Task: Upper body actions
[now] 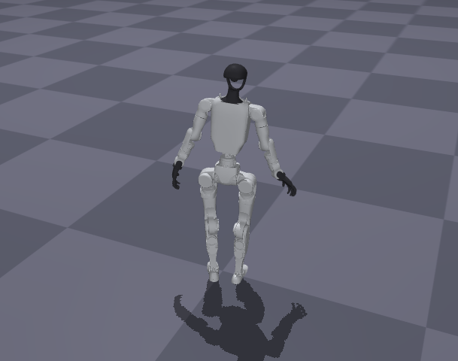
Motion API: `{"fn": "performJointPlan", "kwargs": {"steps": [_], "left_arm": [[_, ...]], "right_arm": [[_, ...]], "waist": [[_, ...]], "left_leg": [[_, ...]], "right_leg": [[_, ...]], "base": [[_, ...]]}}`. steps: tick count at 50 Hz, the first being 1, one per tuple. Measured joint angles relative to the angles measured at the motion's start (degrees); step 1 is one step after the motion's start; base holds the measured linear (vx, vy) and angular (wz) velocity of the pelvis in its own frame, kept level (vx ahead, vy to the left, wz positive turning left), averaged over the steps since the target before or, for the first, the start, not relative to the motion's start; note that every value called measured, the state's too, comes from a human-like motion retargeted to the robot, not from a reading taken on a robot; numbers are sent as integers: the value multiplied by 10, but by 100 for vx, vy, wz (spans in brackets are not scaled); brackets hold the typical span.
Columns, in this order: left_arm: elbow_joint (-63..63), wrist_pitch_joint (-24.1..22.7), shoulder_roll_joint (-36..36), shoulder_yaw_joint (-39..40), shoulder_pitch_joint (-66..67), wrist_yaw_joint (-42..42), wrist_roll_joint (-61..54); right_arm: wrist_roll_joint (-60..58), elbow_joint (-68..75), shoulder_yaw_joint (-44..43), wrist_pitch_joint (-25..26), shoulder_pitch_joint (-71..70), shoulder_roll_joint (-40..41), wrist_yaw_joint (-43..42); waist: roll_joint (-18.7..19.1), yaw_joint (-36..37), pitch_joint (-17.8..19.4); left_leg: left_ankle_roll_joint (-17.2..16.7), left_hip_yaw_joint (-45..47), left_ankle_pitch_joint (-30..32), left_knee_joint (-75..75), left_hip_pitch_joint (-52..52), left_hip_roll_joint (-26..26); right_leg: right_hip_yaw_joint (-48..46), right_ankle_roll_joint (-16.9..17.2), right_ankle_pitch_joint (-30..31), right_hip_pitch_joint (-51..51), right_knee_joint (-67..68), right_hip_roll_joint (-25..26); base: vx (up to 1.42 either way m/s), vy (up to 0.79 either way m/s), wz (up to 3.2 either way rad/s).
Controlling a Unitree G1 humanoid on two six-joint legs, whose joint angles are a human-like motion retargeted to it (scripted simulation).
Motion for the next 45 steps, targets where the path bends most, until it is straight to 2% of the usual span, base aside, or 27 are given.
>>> {"fn": "performJointPlan", "kwargs": {"steps": [4, 7, 8, 9, 10, 12, 13, 15, 17, 20, 22, 25, 30, 33, 36, 38, 40, 43, 45], "left_arm": [[44, 36, -46, -165, 0, -42, 84], [67, 51, -102, -211, -8, -25, 101], [78, 53, -122, -217, -8, -17, 97], [90, 55, -142, -222, -9, -9, 86], [102, 58, -161, -225, -10, -1, 71], [114, 102, -185, -189, -18, 99, 66], [110, 94, -186, -182, -18, 115, 55], [116, 41, -162, -188, -21, 91, 3], [115, 22, -137, -201, -25, 32, -18], [109, 58, -104, -208, -28, -38, 4], [106, 73, -93, -202, -32, -25, 24], [105, 64, -84, -209, -32, 9, 20], [107, 58, -103, -206, -24, 15, 18], [116, 65, -124, -208, -20, 9, 15], [125, 76, -146, -218, -17, 5, 18], [126, 93, -157, -216, -15, 39, 13], [123, 88, -159, -215, -15, 63, -5], [121, 79, -148, -222, -19, 50, -16], [115, 77, -139, -237, -21, 26, -2]], "right_arm": [[50, 95, 43, 8, 31, 109, 88], [119, 155, 77, 13, 33, 155, 206], [123, 168, 82, 27, 35, 165, 259], [122, 170, 83, 51, 36, 167, 269], [118, 168, 81, 80, 36, 164, 256], [129, 149, 83, 35, 31, 152, 251], [128, 143, 83, 14, 28, 144, 256], [122, 125, 98, -7, 19, 124, 280], [115, 114, 99, 3, 11, 113, 300], [104, 106, 81, -3, 0, 100, 279], [120, 107, 77, -6, 2, 95, 250], [147, 114, 70, -10, 6, 95, 223], [166, 136, 60, 2, 24, 108, 240], [139, 149, 81, 13, 37, 118, 241], [69, 158, 122, 24, 45, 128, 238], [35, 159, 144, 52, 49, 136, 221], [36, 154, 151, 66, 53, 140, 200], [61, 150, 148, 50, 45, 134, 187], [63, 145, 145, 31, 40, 128, 211]], "waist": [[-6, 12, 8], [-5, 15, 18], [-3, 19, 17], [-10, 8, 14], [-21, -11, 10], [-19, -55, 8], [-17, -53, 8], [-9, -8, 16], [-11, 1, 19], [-11, -9, 17], [-13, -7, 16], [-13, -5, 14], [-15, -3, 12], [-15, -4, 9], [-21, -40, 2], [-24, -56, 0], [-24, -63, 2], [-28, -12, 12], [-30, 14, 20]], "left_leg": [[1, -4, 0, 0, 10, 1], [2, 1, -1, -1, 18, 3], [1, 7, -2, -1, 19, 7], [-9, -2, -5, 7, 15, 10], [-24, -19, -8, 20, 8, 14], [-20, -58, -6, 22, 2, 3], [-17, -55, -5, 19, 2, 2], [-5, -12, -2, 10, 6, 5], [-3, 7, 1, 9, 5, 6], [-3, -4, 0, 8, 4, 4], [-3, -5, 0, 8, 4, 3], [-3, -5, 0, 8, 1, 4], [-3, -8, 0, 8, 2, 3], [-3, -8, 0, 7, 3, 2], [-17, -46, -6, 19, -1, 3], [-25, -63, -7, 26, -4, 5], [-29, -74, -4, 29, -6, 8], [-32, -23, -1, 38, -8, 23], [-30, 1, 3, 40, -7, 28]], "right_leg": [[-6, 0, 0, 11, 0, 1], [-1, 2, 1, 14, 2, 3], [5, 6, 2, 10, 5, 2], [-3, 6, 2, 8, 6, -7], [-18, 5, 1, 7, 4, -20], [-59, 3, 2, 6, 4, -27], [-57, 2, 2, 4, 5, -24], [-7, 6, 6, 2, 7, -9], [3, 3, 8, 1, 6, -5], [-9, 4, 7, -1, 6, -7], [-10, 4, 7, -1, 6, -8], [-12, 6, 6, -4, 7, -10], [-18, 6, 4, 0, 6, -11], [-21, 6, 3, 2, 6, -12], [-59, 7, -2, 6, 4, -28], [-76, 8, -3, 9, 3, -36], [-85, 12, 1, 10, 3, -42], [-34, 12, 3, 9, 7, -35], [-12, 11, 6, 12, 7, -29]], "base": [[0, 0, 0], [0, 1, -20], [0, 0, 0], [4, 3, 58], [2, 5, 151], [-1, 5, 140], [-2, 3, -28], [-4, 0, -174], [-6, -3, -67], [-3, -1, 20], [0, 0, 0], [0, 0, 0], [0, 0, 0], [2, 0, 11], [6, 0, 102], [4, -1, 78], [2, -1, 20], [3, -1, -129], [-1, -1, -116]]}}
